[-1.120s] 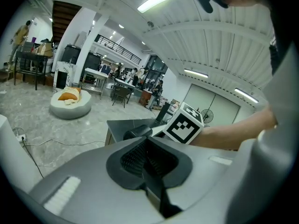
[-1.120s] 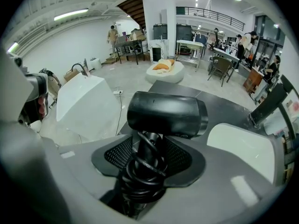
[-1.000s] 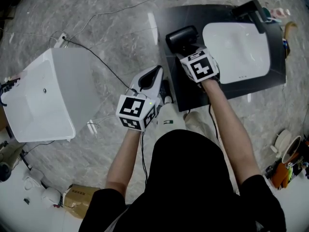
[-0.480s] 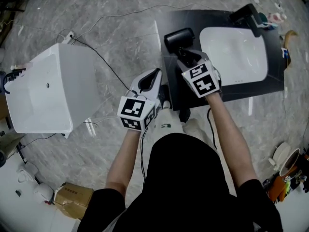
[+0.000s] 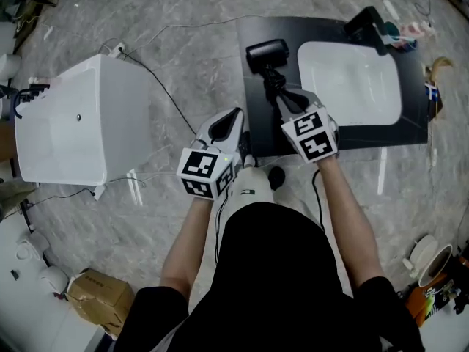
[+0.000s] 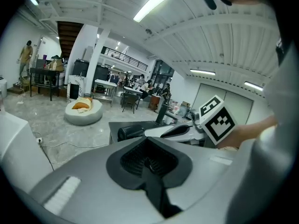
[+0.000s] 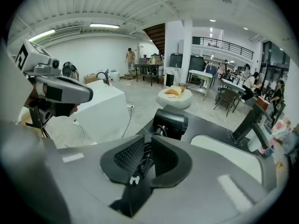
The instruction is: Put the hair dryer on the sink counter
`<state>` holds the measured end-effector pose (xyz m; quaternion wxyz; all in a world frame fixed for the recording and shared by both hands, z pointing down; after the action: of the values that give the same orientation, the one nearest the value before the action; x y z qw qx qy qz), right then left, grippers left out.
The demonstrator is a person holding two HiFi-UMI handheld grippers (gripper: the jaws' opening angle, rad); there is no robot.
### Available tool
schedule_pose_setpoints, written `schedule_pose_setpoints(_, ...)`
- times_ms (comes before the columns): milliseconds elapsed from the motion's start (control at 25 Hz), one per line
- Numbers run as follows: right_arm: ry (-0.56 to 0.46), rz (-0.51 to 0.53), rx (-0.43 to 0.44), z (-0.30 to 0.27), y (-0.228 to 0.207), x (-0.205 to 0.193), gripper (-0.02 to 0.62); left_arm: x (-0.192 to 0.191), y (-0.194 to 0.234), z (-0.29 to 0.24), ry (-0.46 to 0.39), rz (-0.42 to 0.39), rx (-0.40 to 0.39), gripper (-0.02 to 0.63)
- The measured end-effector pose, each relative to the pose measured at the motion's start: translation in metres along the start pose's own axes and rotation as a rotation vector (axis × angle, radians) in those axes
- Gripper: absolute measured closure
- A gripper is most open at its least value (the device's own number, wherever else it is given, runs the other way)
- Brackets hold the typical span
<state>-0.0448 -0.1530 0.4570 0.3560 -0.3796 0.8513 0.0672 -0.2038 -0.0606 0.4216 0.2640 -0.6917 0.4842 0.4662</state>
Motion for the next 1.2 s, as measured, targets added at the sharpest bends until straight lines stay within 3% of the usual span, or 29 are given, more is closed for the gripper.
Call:
schedule_pose_setpoints(560,-0.138,0.083,0.019,0.099,0.034,-0.033,0.571,0.006,-0.078,0.05,-0.054,-0.026,0.042,0.607)
schedule_pose_setpoints(1200,-0.335,0.051,0.047,0.218,0.076,-0.074,0.584,0.01,-0.155,0.109,-0.121,-0.108,0.014,0.607)
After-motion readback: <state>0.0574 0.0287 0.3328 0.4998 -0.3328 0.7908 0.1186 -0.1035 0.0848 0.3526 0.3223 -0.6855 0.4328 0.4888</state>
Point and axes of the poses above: the fingertips, and each gripper's own axes: z backward along the fingers, y to its left, x out of its top, the point moved 8 cm from there along z, backward along the fingers, and after that the axes turned 14 degrees about -z, right-handed, at the moved point
